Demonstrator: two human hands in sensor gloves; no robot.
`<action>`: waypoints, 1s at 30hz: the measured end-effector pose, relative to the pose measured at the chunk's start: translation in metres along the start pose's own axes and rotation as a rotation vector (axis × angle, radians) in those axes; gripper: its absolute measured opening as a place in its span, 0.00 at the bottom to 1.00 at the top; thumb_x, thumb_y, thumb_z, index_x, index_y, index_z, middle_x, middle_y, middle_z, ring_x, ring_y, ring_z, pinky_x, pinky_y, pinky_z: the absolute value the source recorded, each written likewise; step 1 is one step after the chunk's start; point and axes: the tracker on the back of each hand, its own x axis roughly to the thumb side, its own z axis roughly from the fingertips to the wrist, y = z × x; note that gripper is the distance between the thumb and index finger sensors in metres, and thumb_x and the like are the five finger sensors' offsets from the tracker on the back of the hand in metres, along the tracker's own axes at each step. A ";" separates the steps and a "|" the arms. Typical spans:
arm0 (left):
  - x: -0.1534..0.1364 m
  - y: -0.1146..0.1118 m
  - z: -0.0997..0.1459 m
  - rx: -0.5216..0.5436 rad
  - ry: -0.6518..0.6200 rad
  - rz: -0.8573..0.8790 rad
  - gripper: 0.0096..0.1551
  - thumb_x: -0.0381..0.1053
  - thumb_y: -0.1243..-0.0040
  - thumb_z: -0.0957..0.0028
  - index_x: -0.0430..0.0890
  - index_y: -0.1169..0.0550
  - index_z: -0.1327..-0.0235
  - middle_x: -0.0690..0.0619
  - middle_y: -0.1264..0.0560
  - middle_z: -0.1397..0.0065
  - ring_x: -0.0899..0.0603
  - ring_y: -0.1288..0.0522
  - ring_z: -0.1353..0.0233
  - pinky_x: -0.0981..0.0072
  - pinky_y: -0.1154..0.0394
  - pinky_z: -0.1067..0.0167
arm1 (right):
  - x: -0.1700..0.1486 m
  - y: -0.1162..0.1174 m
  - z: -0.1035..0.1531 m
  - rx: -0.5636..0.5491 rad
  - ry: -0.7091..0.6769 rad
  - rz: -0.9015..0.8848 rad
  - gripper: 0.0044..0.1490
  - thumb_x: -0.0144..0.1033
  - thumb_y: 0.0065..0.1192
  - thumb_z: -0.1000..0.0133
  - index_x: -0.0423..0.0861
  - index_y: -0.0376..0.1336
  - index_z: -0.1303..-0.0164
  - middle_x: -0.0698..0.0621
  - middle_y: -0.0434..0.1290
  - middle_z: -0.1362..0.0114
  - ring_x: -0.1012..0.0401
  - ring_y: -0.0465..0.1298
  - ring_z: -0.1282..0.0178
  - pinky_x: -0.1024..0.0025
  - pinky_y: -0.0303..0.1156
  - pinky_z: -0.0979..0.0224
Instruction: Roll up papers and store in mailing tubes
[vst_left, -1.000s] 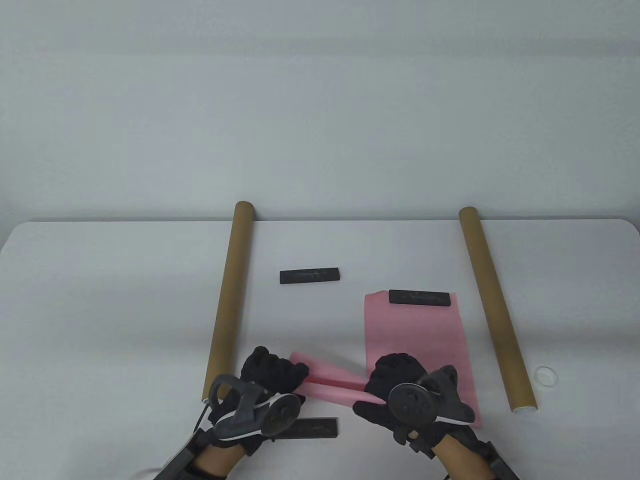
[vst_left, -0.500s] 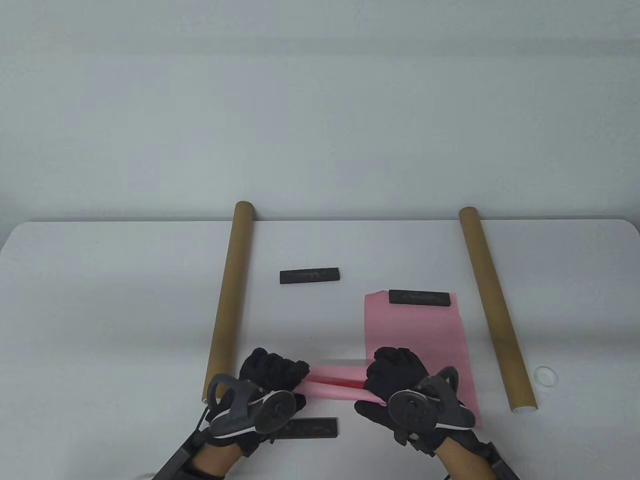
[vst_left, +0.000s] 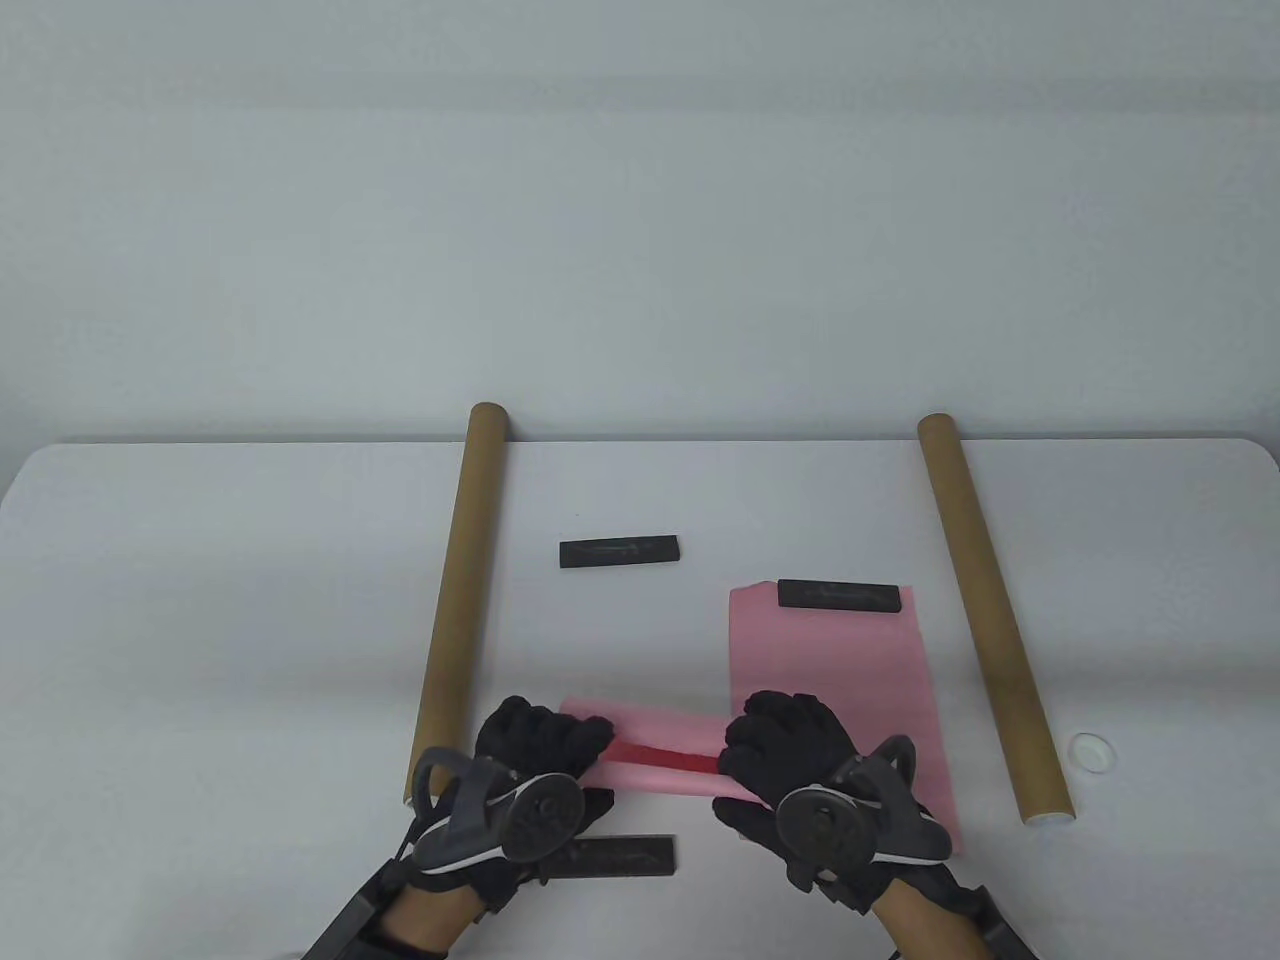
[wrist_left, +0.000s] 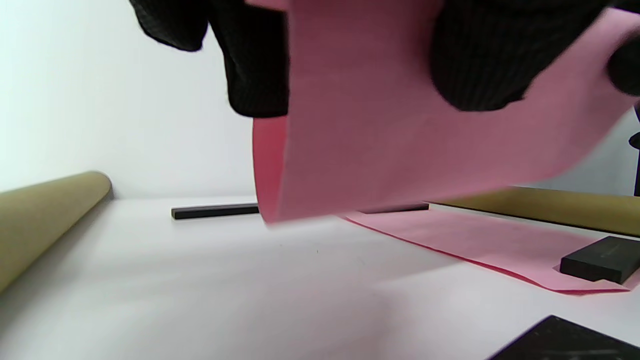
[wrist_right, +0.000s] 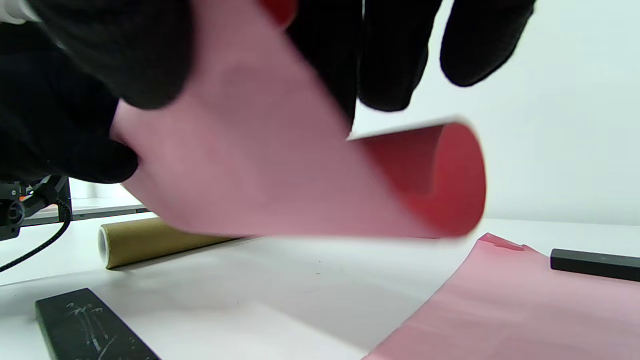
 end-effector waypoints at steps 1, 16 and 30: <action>0.001 0.001 0.000 0.004 -0.004 -0.006 0.40 0.68 0.34 0.60 0.56 0.30 0.34 0.57 0.23 0.36 0.46 0.22 0.33 0.44 0.33 0.28 | -0.001 0.000 0.000 0.004 0.000 -0.019 0.34 0.65 0.61 0.49 0.47 0.79 0.54 0.46 0.82 0.37 0.41 0.76 0.26 0.33 0.68 0.26; -0.002 -0.001 -0.001 -0.023 -0.008 0.028 0.37 0.70 0.36 0.61 0.58 0.25 0.37 0.59 0.18 0.43 0.50 0.17 0.39 0.46 0.30 0.29 | -0.003 0.001 0.001 -0.009 0.008 -0.004 0.32 0.57 0.68 0.48 0.47 0.75 0.43 0.45 0.76 0.28 0.39 0.72 0.22 0.32 0.66 0.25; -0.004 0.000 -0.002 -0.033 -0.013 0.068 0.37 0.72 0.38 0.62 0.56 0.23 0.40 0.62 0.14 0.56 0.53 0.13 0.51 0.49 0.25 0.32 | -0.005 -0.002 0.003 -0.048 0.005 -0.035 0.32 0.56 0.69 0.48 0.49 0.72 0.39 0.45 0.74 0.26 0.39 0.71 0.21 0.32 0.66 0.24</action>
